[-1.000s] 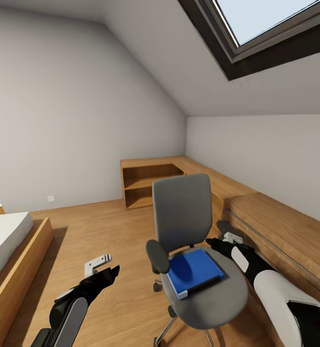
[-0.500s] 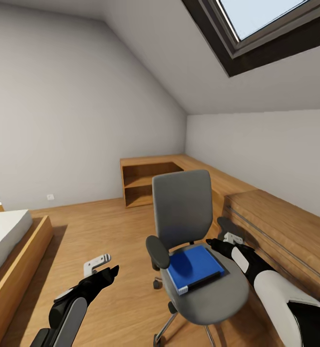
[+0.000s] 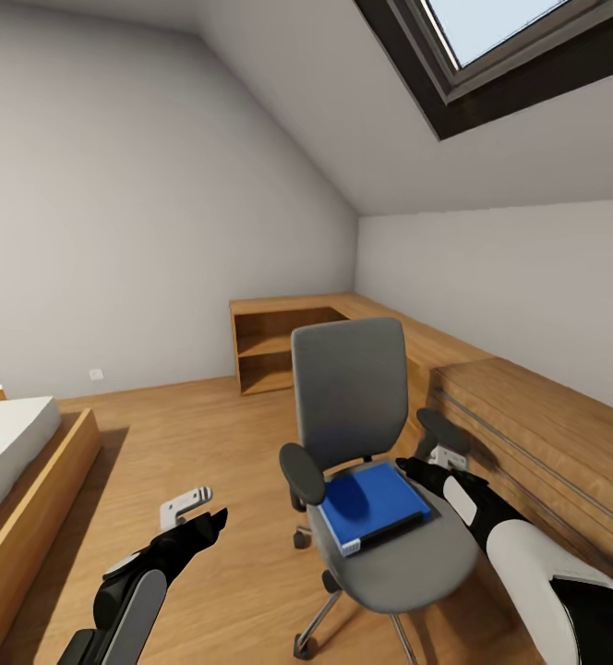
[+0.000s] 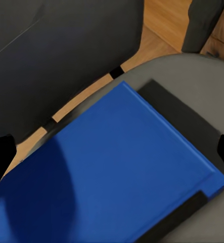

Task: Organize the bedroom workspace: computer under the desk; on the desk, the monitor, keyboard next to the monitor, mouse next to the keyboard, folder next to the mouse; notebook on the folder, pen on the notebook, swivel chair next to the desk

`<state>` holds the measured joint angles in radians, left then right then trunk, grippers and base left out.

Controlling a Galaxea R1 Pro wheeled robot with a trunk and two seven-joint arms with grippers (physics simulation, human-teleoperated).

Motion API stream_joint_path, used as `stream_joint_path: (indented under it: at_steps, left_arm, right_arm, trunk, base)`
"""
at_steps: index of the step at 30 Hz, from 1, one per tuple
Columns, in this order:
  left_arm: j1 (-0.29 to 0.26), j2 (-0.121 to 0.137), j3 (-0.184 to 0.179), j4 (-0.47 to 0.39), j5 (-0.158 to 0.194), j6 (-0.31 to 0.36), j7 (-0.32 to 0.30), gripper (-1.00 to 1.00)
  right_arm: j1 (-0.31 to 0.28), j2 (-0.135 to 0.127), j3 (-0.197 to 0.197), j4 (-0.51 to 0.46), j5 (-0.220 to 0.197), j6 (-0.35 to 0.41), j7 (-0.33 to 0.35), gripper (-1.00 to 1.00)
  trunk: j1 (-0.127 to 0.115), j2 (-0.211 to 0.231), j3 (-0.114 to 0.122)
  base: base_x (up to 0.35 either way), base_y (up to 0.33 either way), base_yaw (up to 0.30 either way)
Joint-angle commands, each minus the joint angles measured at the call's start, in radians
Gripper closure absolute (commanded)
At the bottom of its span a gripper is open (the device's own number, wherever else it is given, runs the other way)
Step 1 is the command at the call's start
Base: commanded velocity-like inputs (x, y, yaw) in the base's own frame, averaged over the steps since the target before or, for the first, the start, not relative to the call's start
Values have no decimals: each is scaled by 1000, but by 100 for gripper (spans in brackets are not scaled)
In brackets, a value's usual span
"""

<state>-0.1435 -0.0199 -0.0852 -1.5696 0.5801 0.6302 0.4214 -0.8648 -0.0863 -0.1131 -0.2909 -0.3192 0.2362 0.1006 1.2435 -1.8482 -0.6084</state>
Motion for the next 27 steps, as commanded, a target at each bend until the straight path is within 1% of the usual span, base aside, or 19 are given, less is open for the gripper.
stream_joint_path:
  at_steps: [1, 16, 20, 27]
  left_arm:
    - [-1, 0, -1, -1, 11, 2, 10, -100]
    - [-1, 0, -2, -1, 12, 3, 10, -100]
    - [-1, 0, -3, -1, 13, 3, 10, -100]
    - [-1, 0, -4, 0, 13, 3, 10, -100]
  right_arm:
    - [0, 0, -6, -1, -2, 6, 4, -100]
    - [0, 1, -5, 6, -1, 1, 2, -100]
    - [0, 2, -5, 6, -1, 0, 2, -100]
    - [0, 2, -5, 6, -1, -6, 2, -100]
  trunk:
    - [4, -8, -4]
    - [61, -113, -51]
    - [61, -113, -51]
    - [88, -162, -73]
  base:
    - [0, 0, 0]
    - [0, 0, 0]
    - [0, 0, 0]
    - [0, 0, 0]
